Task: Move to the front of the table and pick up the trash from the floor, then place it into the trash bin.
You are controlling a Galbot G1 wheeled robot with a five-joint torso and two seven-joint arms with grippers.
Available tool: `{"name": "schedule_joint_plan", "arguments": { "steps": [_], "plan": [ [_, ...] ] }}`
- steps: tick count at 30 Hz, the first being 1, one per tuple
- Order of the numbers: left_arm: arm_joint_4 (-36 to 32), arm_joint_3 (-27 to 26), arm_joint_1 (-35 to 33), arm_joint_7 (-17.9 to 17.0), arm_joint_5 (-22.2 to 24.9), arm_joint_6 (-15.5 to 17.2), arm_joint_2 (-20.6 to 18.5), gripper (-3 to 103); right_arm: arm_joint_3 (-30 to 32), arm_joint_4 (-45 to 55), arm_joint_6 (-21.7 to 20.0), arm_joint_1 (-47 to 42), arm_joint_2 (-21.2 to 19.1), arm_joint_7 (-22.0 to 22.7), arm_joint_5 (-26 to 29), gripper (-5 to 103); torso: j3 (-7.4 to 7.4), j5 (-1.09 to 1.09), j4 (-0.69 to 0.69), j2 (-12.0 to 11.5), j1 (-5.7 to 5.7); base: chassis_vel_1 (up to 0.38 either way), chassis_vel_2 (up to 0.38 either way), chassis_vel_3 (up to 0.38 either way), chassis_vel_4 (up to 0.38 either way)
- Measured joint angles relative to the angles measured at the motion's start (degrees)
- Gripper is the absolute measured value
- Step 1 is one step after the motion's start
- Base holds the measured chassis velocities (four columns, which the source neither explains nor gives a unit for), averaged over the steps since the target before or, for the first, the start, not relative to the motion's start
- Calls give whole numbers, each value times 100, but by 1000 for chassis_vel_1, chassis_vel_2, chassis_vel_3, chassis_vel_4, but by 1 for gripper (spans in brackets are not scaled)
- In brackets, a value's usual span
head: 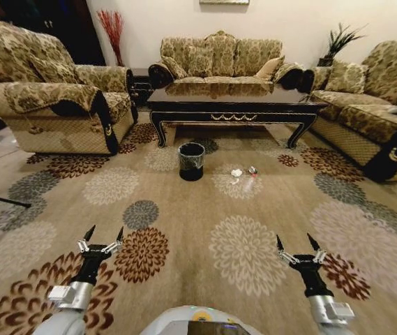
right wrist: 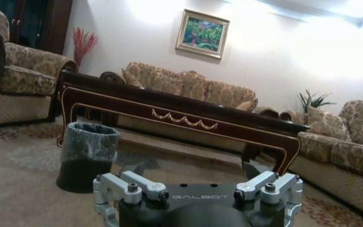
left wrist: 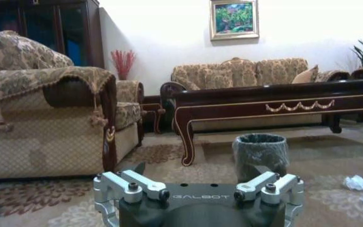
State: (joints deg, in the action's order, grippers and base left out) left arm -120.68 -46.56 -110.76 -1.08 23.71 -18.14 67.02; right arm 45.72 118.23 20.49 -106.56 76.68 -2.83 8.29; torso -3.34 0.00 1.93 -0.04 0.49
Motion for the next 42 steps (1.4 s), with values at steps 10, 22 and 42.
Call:
{"name": "schedule_joint_plan", "arguments": {
  "steps": [10,22,42],
  "plan": [
    [29,-13,-44,-21,55,-29,5,100,-5,78,-33,-43,-4,17,-9,100,-1,-1,-2,2,0,-190,179,173,-178],
    [84,-84,-28,-55,215,-53,-16,100,-354,111,-140,70,115,73,-248,100,-3,-1,-1,2,0,-206,214,209,-223],
    [47,-57,81,-128,144,36,12,100,-282,85,-135,47,85,105,-238,100,-3,-1,-2,4,0,-195,198,202,-207]
  ]
}}
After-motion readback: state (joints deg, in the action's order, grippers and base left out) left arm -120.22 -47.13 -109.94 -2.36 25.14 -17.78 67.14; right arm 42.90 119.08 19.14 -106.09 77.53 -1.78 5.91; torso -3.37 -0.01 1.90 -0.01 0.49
